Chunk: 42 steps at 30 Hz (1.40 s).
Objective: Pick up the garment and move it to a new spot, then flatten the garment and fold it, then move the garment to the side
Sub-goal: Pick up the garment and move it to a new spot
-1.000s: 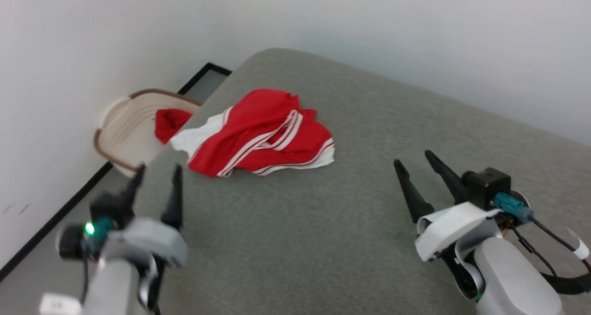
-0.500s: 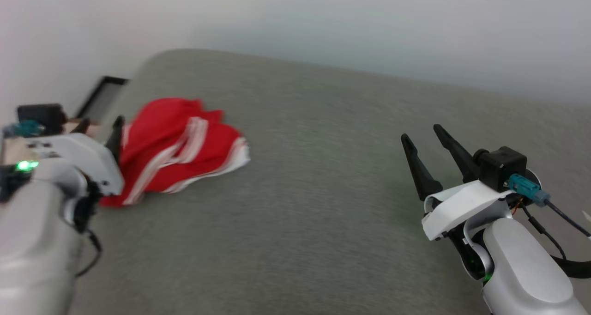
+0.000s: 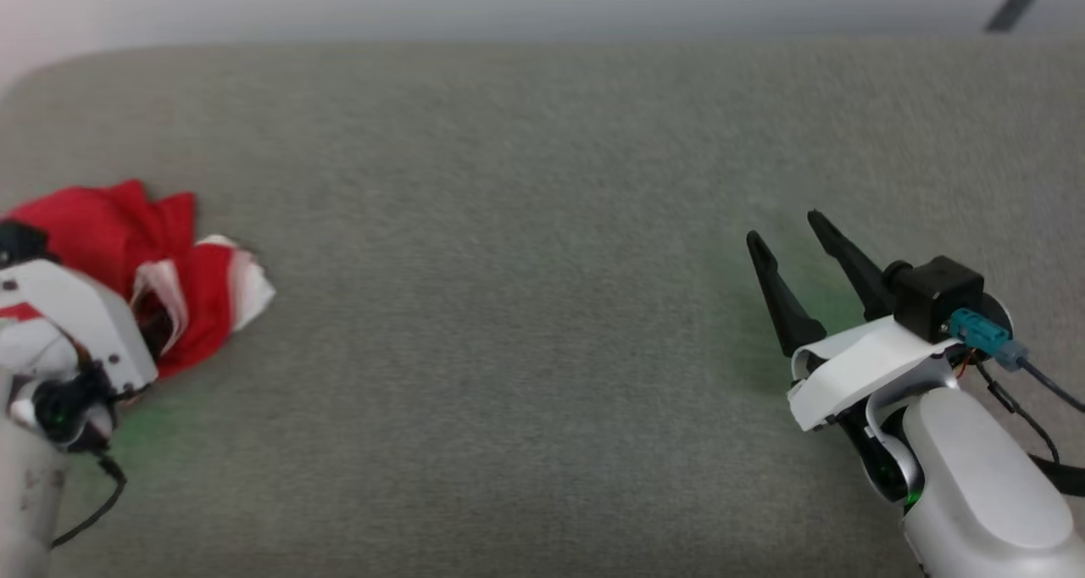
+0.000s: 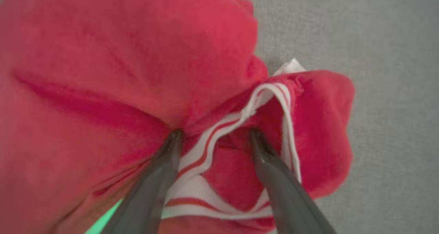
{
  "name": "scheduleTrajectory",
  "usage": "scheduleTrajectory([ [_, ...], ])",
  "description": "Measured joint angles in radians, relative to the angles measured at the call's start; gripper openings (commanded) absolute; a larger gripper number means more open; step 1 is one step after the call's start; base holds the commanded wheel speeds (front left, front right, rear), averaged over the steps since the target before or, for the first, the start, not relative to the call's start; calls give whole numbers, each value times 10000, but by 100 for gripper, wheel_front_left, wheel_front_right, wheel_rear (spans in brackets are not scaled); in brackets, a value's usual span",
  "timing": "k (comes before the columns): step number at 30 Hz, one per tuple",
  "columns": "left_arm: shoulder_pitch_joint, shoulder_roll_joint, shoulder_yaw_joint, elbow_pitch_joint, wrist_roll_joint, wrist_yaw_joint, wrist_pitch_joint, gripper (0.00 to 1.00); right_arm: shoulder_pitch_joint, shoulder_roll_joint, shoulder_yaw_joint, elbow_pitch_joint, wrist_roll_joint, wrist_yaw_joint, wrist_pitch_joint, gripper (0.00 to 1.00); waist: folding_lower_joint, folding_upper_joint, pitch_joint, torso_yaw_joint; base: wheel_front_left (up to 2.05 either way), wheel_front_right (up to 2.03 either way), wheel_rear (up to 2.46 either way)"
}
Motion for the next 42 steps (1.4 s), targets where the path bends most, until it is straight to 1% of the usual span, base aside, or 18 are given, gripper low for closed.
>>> scheduleTrajectory([
  [3, 12, 174, -54, 169, -257, 0, 284, 100, -128, -132, 56, -123, -2, 0, 0, 100, 0, -1, 379, -248, 0, 0, 0],
  [9, -278, 334, -190, 322, -510, 4, 278, 100, -345, -268, 196, -376, -4, 0, 6, 100, 0, 0, 1064, -559, 0, 0, 0],
  [10, -300, 362, -221, 341, -566, 8, 280, 56, -352, -284, 222, -403, -4, 0, 13, 100, 0, 0, 1145, -595, 0, 0, 0],
  [11, -342, 384, -240, 372, -610, 10, 280, 34, -359, -297, 247, -435, -4, 0, 35, 100, 0, 0, 1214, -626, 0, 0, 0],
  [12, -369, 395, -249, 410, -681, 12, 278, 0, -380, -303, 261, -462, -4, 0, 38, 100, 0, 0, 1257, -654, 0, 0, 0],
  [16, -383, 437, -476, 405, -788, 58, -79, 0, -387, -297, 272, -499, -4, 0, 42, 100, 0, 0, 1166, -679, 0, 0, 0],
  [19, -334, 506, -849, 192, -786, 84, -339, 0, -324, -232, 255, -416, 0, 0, 42, 100, 0, 0, 957, -636, 0, 0, 0],
  [21, -328, 562, -1168, -71, -740, 82, -598, 0, -240, -207, 245, -313, 19, 0, 42, 100, 0, 0, 772, -571, 0, 0, 0],
  [24, -437, 424, -1680, -690, -656, 23, -957, 0, -9, -144, 224, -194, 71, 0, 40, 100, 0, 0, 455, -447, 0, 0, 0],
  [26, -678, 516, -2010, -1093, -512, -2, -1149, 0, 170, -117, 155, -107, 104, 0, 40, 100, 0, 0, 228, -357, 0, 0, 0],
  [29, -1142, 805, -2428, -1814, -391, 2, -1404, 0, 364, -54, 2, -44, 176, 0, 38, 100, 0, -1, -112, -222, 0, 0, 0],
  [35, -1809, 761, -3402, -3503, -311, 0, -1611, 0, 666, 219, -380, -38, 274, 0, 25, 100, -1, 0, -713, -85, 0, 0, 0],
  [38, -2134, 619, -3816, -4429, -606, 0, -1496, 0, 791, 395, -558, -82, 290, 0, 25, 100, 0, 0, -880, -179, 0, 0, 0],
  [39, -2313, 410, -4071, -5066, -957, 0, -1367, 0, 901, 468, -715, -159, 309, 0, 23, 100, 0, 0, -928, -308, 0, 0, 0],
  [42, -2571, 111, -4297, -5883, -1647, 0, -1168, 0, 1034, 589, -966, -278, 326, 0, 23, 100, 0, 0, -934, -565, 0, 0, 0],
])
